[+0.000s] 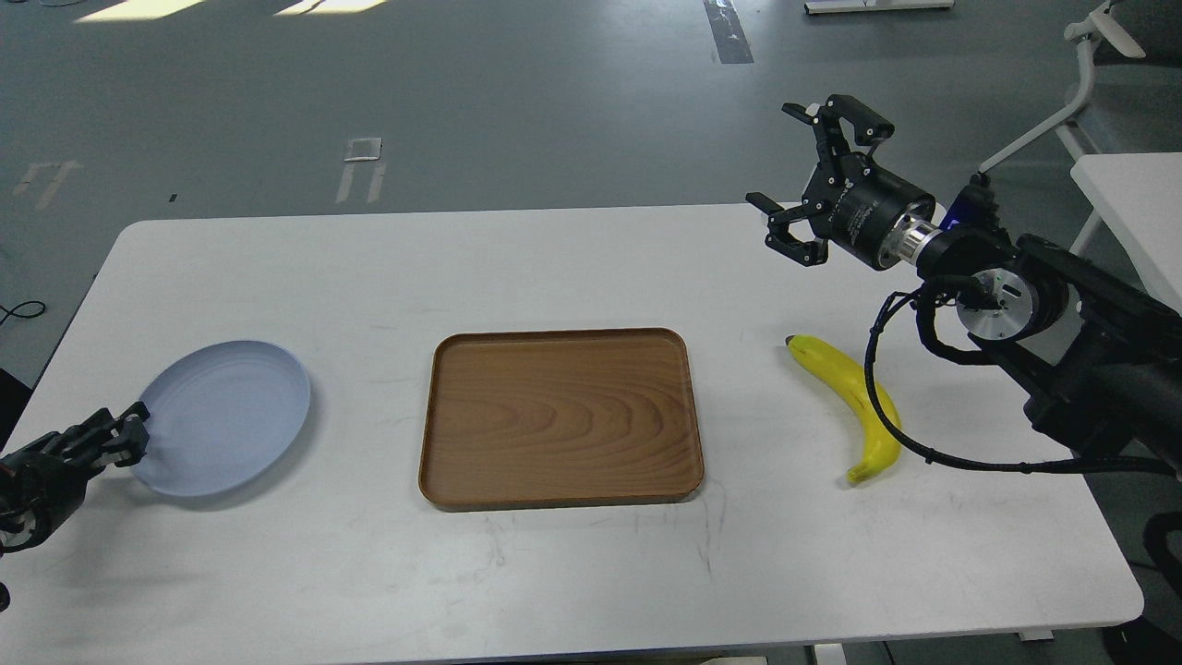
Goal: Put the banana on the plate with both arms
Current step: 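Grasp the edge of the light blue plate with the left gripper, then carry the plate with the left gripper and lower it onto the wooden tray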
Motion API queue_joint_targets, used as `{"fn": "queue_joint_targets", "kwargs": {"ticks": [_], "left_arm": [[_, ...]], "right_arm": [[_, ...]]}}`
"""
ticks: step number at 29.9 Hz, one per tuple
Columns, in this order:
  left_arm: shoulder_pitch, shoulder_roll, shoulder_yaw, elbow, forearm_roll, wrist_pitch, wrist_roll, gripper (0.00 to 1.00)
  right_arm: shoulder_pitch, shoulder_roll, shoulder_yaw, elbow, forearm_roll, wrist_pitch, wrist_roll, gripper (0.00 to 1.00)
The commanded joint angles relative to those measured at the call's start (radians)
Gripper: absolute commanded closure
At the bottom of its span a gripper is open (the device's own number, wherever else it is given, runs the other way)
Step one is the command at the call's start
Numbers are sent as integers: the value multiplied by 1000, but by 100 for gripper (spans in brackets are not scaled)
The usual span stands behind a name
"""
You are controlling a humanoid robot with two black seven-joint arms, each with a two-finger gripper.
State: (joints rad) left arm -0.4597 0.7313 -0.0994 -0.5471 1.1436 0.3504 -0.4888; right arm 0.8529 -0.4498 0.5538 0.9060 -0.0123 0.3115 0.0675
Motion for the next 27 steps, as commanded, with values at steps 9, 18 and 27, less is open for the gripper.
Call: {"fn": "queue_joint_targets", "kwargs": {"ticks": [9, 18, 27], "left_arm": [[-10, -13, 0, -2, 1, 7, 0, 100], [-16, -18, 0, -13, -45, 4, 0, 100], [-43, -6, -3, -53, -99, -28, 0, 100]], "right_arm": [[-6, -1, 0, 1, 0, 0, 0, 0], [-8, -1, 1, 1, 0, -2, 0, 0], [-8, -21, 8, 2, 0, -2, 2, 0]]}}
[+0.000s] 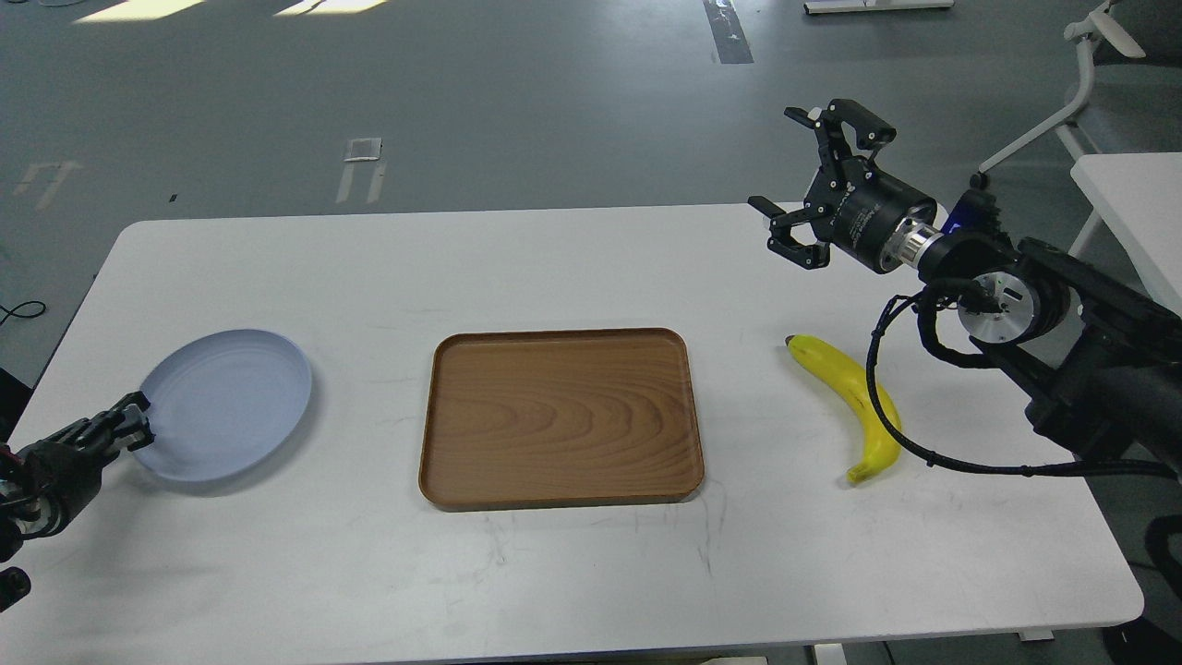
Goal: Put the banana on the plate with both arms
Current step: 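Carry the plate with the left gripper and lower it onto the wooden tray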
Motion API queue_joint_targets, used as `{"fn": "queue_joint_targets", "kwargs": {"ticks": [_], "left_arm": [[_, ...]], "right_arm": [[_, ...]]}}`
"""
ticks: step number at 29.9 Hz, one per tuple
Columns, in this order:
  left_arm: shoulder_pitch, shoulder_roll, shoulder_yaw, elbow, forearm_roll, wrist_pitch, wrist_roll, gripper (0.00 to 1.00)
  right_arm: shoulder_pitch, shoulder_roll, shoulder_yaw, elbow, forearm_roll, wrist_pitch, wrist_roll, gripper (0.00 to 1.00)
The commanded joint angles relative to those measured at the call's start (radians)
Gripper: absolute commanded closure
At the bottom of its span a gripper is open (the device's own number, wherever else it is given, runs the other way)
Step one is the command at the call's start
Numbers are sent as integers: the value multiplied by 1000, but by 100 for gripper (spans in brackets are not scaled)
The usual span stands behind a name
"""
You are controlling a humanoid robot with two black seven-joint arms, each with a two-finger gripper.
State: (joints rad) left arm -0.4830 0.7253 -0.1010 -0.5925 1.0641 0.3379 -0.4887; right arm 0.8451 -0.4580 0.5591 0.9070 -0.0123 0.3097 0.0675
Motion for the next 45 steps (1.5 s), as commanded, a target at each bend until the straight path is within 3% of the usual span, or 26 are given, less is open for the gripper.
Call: {"fn": "queue_joint_targets", "kwargs": {"ticks": [1, 6, 12, 21, 26, 33, 45], "left_arm": [[-34, -3, 0, -7, -42, -40, 0, 100], [-75, -17, -2, -12, -88, -56, 0, 100], [-128, -33, -2, -153, -85, -48, 0, 100], [-209, -110, 4, -296, 164, 52, 0, 100], [-244, -156, 17, -297, 257, 49, 0, 100], [-339, -254, 170, -270, 289, 49, 0, 100], [-341, -415, 239, -112, 283, 46, 0, 100]], "right_arm": [[0, -16, 4, 1, 0, -3, 2, 0], [0, -27, 4, 3, 0, -35, 11, 0], [2, -51, 5, 7, 0, -41, 17, 0], [0, -86, 10, 21, 0, -41, 17, 0], [0, -96, 10, 21, 0, -41, 17, 0], [-5, -100, 10, 21, 0, -41, 18, 0], [-5, -108, 10, 26, 0, -40, 25, 0]]}}
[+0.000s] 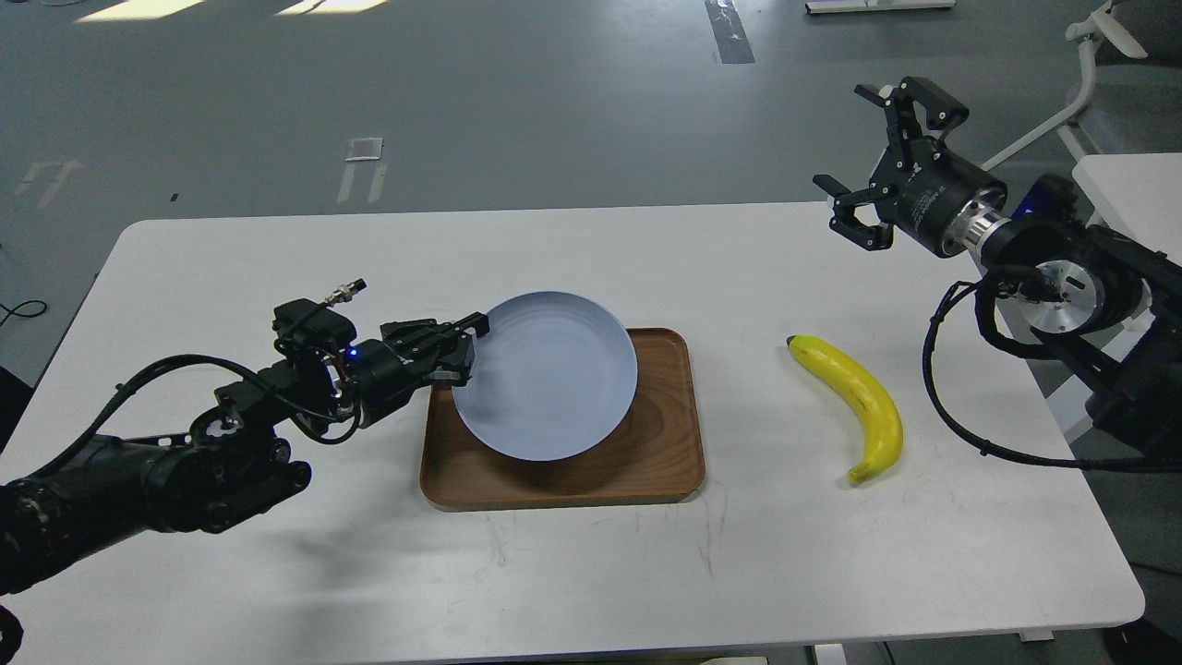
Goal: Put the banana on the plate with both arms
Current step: 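Carry the plate with the left gripper and lower it onto the wooden tray, then release the plate and lift the left gripper away from the tray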
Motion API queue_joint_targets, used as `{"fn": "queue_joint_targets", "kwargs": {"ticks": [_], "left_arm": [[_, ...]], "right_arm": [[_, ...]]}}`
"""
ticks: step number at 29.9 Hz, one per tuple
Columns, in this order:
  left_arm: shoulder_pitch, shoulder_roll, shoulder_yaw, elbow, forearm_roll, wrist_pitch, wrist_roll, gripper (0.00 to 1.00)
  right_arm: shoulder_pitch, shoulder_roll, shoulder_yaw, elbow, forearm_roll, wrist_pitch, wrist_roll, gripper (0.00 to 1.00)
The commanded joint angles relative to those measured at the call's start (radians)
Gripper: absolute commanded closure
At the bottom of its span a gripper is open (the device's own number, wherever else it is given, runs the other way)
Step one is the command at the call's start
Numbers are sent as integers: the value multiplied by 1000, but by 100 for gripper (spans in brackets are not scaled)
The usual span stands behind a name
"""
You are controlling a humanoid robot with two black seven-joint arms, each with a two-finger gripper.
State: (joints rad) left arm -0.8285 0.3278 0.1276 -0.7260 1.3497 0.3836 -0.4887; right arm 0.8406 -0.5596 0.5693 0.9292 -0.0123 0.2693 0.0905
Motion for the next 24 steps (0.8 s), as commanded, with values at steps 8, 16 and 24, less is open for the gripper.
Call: {"fn": "queue_joint_targets", "kwargs": {"ticks": [8, 16, 24], "left_arm": [[6, -44, 13, 34, -12, -8, 0, 93], [5, -62, 1, 19, -65, -6, 0, 14], [-95, -52, -52, 19, -535, -20, 0, 2]], "right_arm": [[-2, -14, 0, 5, 0, 1, 2, 0], [2, -28, -6, 5, 0, 7, 2, 0], [18, -189, -71, 97, -331, 11, 0, 0]]}}
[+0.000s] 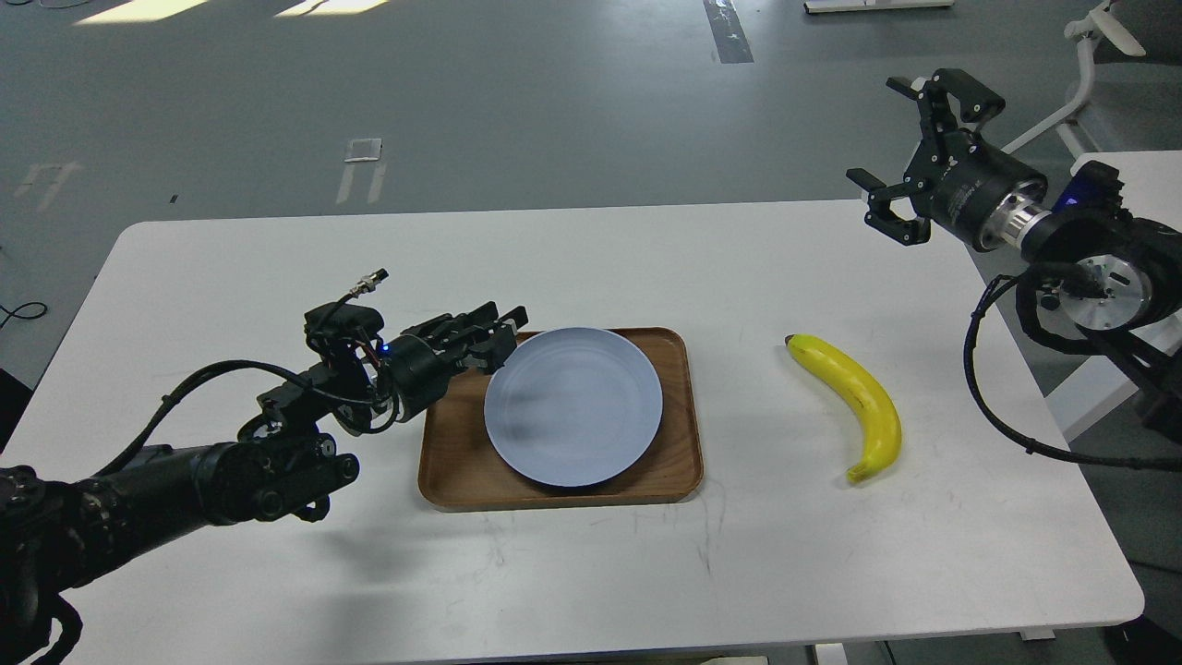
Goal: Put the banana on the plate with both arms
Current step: 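Release the plate and lift the left gripper away from the tray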
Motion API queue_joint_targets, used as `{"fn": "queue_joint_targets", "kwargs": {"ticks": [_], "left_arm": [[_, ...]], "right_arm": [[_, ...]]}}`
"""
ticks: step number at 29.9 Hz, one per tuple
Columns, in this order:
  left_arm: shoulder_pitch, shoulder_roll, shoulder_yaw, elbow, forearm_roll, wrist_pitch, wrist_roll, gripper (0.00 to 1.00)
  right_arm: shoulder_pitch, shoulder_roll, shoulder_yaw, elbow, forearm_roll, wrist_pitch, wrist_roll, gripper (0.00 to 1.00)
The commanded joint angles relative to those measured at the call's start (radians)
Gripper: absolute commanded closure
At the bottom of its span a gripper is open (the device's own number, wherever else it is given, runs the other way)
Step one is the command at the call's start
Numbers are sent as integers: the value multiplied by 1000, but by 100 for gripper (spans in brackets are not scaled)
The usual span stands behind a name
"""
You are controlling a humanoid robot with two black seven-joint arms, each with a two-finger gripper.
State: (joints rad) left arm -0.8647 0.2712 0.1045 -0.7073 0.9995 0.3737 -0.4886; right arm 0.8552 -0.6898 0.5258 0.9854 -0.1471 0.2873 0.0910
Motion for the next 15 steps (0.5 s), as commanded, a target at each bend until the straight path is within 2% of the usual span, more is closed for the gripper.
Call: {"fn": "queue_joint_targets", "kwargs": {"ticks": [1, 2, 4, 5, 7, 10, 11, 13, 15], "left_arm": [[-89, 5, -40, -1, -273, -27, 0, 2], [-89, 5, -40, -1, -274, -27, 0, 2], [-141, 5, -90, 0, -442, -105, 0, 2], [-151, 5, -116, 0, -490, -139, 0, 2], [-168, 6, -217, 0, -632, -304, 0, 2], [-168, 10, -299, 2, -699, -439, 0, 2], [-166, 13, -319, 2, -703, -456, 0, 2], [-149, 14, -402, 2, -719, -476, 68, 2], [-129, 16, -445, 2, -723, -480, 99, 2]], "right_arm": [[4, -80, -42, 65, -353, -14, 0, 0], [4, -80, -43, 65, -354, -14, 0, 0], [-10, -134, -65, 137, -678, -19, 1, 3], [-12, -154, -75, 156, -748, -20, 1, 3], [-22, -201, -133, 222, -972, -25, 3, 3], [-19, -211, -206, 245, -1099, -40, 21, 4], [-19, -211, -222, 245, -1124, -48, 24, 4], [-24, -208, -275, 237, -1193, -74, 29, 7], [-27, -195, -321, 217, -1224, -102, 30, 7]]}}
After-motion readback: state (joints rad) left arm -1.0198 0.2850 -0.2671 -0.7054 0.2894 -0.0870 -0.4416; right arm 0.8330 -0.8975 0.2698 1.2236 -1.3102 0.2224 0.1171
